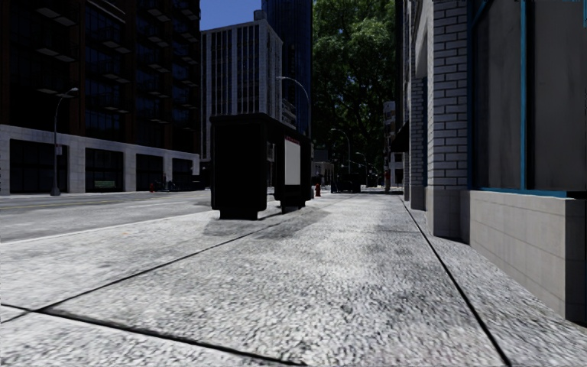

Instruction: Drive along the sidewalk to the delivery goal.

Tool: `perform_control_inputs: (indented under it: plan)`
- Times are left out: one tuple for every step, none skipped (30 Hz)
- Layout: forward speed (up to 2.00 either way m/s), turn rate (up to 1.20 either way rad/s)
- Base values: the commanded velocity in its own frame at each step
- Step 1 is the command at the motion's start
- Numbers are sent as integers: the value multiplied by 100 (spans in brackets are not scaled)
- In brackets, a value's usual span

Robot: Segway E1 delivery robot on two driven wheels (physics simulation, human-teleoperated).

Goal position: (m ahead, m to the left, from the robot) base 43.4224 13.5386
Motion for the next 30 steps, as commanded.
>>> perform_control_inputs:
  plan:
    - [200, -27]
    - [200, -28]
    - [200, -28]
    - [200, -28]
    - [200, -29]
    - [200, -29]
    - [200, -29]
    - [200, -29]
    - [200, -29]
    - [200, -29]
    - [200, -29]
    - [200, -29]
    - [200, -29]
    - [200, -29]
    - [200, -29]
    - [200, -29]
    - [200, -29]
    - [200, -29]
    - [200, -29]
    - [200, -29]
    - [200, -29]
    - [200, -29]
    - [200, -29]
    - [200, -29]
    - [200, -29]
    - [200, -29]
    - [200, -29]
    - [200, -29]
    - [200, -29]
    - [200, -29]
